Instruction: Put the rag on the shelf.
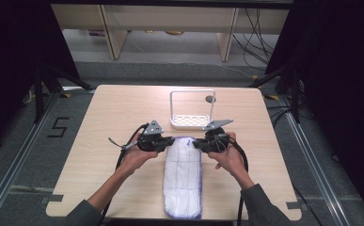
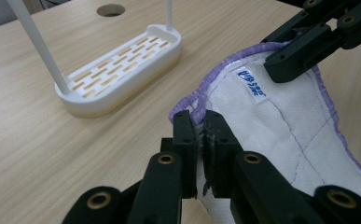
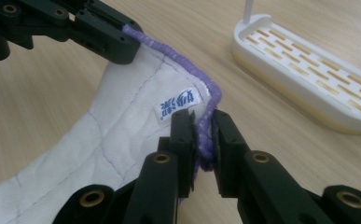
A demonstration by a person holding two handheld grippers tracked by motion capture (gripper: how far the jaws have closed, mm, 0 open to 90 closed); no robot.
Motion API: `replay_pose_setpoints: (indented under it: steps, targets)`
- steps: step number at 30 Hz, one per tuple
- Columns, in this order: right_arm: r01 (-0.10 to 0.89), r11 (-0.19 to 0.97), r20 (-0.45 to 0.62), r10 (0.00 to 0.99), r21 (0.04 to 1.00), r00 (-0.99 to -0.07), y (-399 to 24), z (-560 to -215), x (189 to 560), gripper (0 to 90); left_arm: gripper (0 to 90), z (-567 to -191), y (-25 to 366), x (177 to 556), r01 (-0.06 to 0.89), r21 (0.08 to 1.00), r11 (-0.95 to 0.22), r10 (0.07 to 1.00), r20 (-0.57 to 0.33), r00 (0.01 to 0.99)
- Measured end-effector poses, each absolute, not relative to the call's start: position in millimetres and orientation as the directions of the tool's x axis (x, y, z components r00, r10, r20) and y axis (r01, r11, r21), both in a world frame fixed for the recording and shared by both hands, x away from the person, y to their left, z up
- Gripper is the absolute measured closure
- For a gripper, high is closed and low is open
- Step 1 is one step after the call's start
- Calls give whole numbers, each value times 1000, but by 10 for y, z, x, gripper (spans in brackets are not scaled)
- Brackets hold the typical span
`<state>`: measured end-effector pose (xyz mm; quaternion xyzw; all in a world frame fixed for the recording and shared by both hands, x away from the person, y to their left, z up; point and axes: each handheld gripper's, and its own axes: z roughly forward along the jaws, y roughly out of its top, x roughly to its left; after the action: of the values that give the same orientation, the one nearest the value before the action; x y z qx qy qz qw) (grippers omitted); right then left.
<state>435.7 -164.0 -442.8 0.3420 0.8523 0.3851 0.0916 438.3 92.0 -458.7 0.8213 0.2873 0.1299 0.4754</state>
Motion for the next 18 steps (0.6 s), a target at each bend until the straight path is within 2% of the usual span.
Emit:
replay_pose_setpoints:
  steps: [8,18]
  targets:
    - [467,456,93,633,758,-768,-1690,-4203,4171,808,838,-4358,941,4248,325,873,-363,571,-67,818]
    - [423,436,78,618,794,-782,-1706,-3934,4084,810,838,-4000,953,4183,271,884,-380,565,-10,825]
